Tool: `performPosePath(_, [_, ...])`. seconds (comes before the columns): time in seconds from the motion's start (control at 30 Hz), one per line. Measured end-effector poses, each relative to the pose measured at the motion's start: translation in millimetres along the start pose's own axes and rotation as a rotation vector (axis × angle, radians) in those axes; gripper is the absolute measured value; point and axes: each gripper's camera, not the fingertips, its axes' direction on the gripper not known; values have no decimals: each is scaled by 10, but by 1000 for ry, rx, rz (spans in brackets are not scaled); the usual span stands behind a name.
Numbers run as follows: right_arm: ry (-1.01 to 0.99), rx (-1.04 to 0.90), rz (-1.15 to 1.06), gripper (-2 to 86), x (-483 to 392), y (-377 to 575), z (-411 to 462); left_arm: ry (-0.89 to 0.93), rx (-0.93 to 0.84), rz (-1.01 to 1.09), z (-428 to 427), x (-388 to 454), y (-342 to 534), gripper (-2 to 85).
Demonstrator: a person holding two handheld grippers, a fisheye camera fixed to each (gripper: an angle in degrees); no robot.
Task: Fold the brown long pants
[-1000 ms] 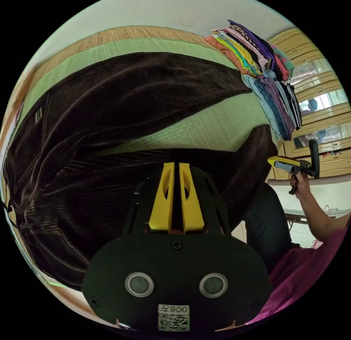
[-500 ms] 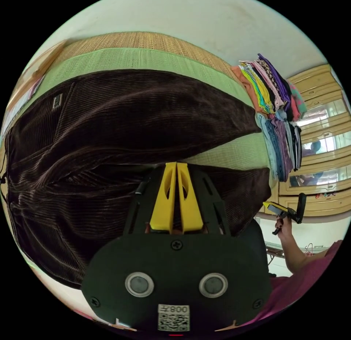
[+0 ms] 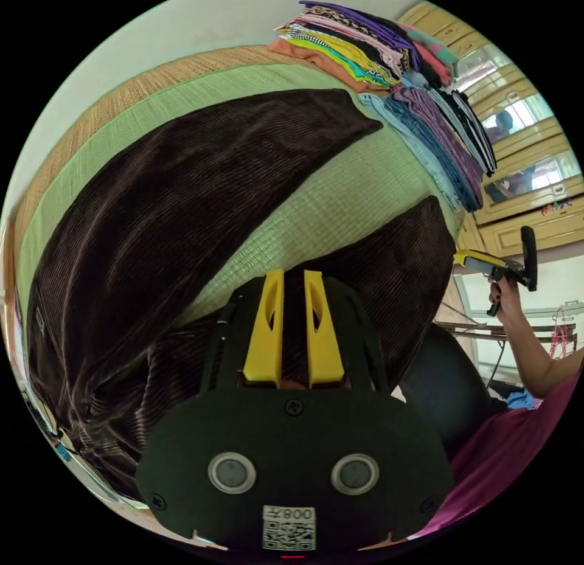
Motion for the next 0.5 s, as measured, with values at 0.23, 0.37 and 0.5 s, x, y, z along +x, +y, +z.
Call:
performPosePath(0.23, [-77,12,-42,17,408,170,-156,75,64,-23,-750,-5,-417,16])
performPosePath(0.37, [-67,-3,-66,10,646,282,-51,97,86,-13,-1016,59,-665,32])
performPosePath(0.5, [-140,-2,24,9,962,470,267,211,122,53,-1170,343,-1038,63])
